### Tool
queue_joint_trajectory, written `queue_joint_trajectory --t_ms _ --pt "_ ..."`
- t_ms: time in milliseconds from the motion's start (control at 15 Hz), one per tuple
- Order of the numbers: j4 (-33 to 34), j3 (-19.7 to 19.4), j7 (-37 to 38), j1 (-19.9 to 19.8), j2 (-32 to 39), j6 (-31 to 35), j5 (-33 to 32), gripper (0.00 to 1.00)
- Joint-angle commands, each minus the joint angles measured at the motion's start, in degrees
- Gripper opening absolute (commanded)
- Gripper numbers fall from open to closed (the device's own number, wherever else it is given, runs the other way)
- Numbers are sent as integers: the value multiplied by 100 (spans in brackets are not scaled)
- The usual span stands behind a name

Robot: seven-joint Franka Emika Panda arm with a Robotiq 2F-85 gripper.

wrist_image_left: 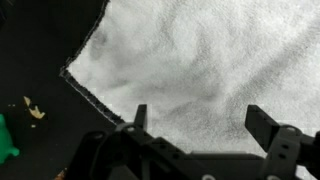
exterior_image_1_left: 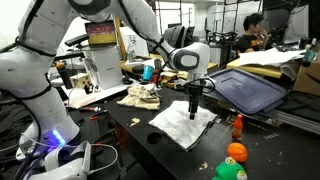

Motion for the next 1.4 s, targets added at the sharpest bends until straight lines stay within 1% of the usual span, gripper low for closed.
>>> queue_joint_trajectory --t_ms 0,467,733,1067,1333 --pt "-659 -91 189 168 -572 203 10 100" --pt "-1696 -86 96 192 -1386 302 -56 100" --pt "-2208 -144 143 176 -1679 430 -126 100" --pt "-2647 -336 296 219 -1884 763 -304 100" --pt "-2859 -602 630 332 -2008 1112 -790 100"
